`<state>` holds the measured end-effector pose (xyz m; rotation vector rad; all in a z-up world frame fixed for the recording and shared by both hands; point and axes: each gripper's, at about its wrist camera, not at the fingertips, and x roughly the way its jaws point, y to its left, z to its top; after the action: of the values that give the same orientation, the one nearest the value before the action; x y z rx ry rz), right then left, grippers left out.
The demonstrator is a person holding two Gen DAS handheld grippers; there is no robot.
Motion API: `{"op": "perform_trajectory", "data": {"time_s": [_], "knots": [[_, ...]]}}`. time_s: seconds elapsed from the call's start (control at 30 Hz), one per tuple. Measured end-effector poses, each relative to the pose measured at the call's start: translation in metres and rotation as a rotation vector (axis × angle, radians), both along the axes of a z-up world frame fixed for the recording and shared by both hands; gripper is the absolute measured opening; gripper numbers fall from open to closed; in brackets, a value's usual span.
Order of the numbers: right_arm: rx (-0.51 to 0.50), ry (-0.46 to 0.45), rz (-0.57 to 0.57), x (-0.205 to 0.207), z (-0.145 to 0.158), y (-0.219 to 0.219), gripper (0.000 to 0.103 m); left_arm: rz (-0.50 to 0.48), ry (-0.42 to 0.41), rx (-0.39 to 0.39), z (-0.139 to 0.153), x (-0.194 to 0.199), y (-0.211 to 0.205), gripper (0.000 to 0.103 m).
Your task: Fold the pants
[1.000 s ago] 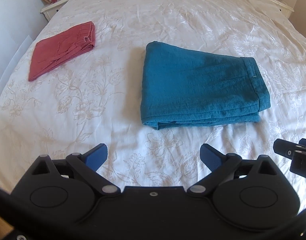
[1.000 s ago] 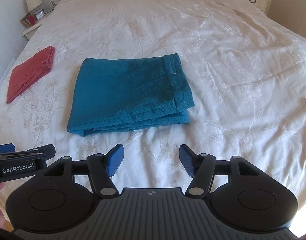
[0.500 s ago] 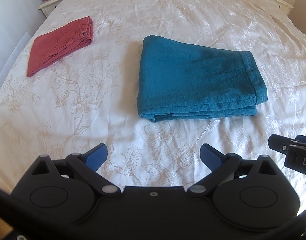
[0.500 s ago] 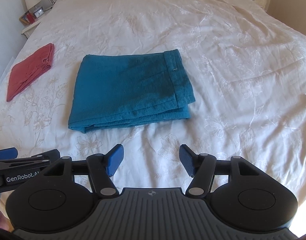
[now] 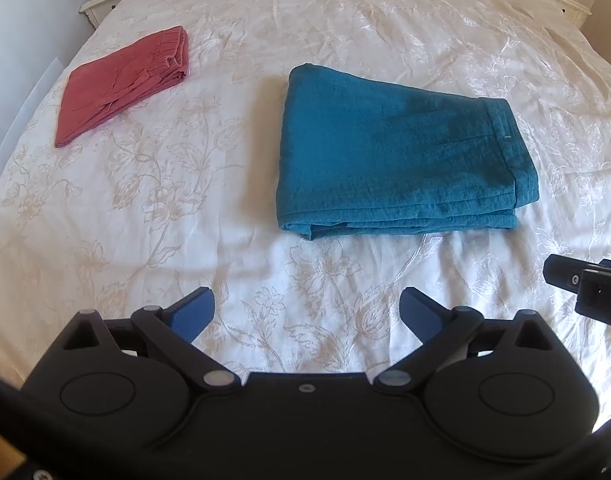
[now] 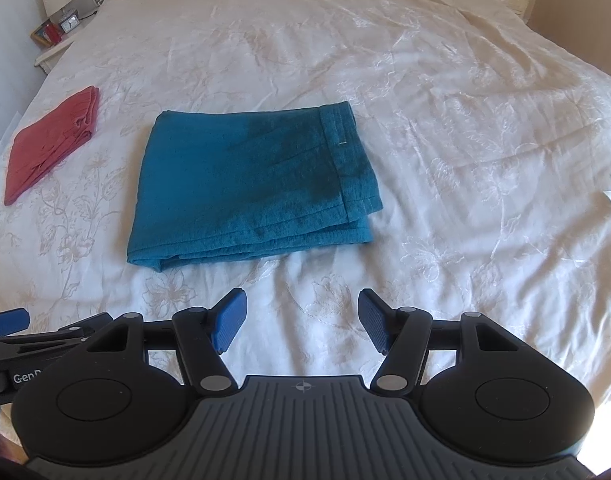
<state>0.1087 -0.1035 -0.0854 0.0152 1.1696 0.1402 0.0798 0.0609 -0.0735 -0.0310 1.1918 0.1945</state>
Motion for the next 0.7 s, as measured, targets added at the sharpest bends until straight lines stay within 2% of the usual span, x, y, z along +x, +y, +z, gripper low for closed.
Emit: {"op": "perform_trajectory", "data": {"time_s": [0.7], "knots": [[-0.002, 0.000, 0.004, 0.0038, 0.0000, -0.0013, 0.061, -0.002, 0.006, 0.001, -0.0018, 0.0010, -0.0018, 0.099]]}}
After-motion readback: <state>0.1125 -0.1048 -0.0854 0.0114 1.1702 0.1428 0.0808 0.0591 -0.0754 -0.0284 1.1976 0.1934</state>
